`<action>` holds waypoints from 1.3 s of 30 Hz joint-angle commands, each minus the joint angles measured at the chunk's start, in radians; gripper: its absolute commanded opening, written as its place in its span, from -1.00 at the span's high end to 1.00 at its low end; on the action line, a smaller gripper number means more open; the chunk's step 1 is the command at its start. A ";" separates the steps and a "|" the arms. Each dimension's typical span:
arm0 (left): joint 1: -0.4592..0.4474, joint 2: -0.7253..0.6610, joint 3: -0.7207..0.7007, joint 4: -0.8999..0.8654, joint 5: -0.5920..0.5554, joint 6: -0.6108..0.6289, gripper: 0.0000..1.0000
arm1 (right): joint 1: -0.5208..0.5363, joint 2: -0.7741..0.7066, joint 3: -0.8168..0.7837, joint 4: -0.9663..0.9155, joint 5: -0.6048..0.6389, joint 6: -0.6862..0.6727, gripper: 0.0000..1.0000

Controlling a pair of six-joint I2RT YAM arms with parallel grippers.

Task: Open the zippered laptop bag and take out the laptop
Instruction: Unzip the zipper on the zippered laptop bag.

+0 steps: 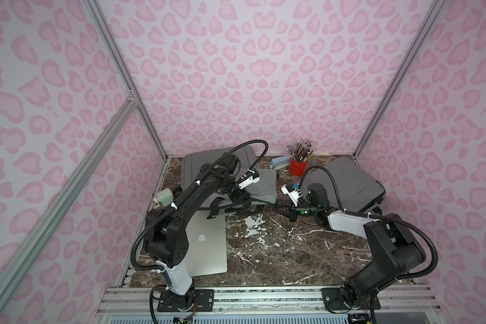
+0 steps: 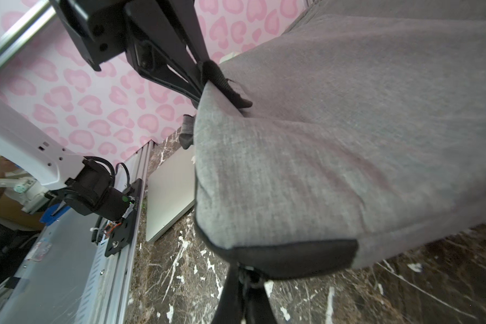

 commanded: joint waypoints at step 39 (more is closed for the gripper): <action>-0.080 -0.081 -0.171 0.141 -0.078 0.002 0.95 | 0.039 -0.304 -0.292 0.203 0.332 0.490 -0.19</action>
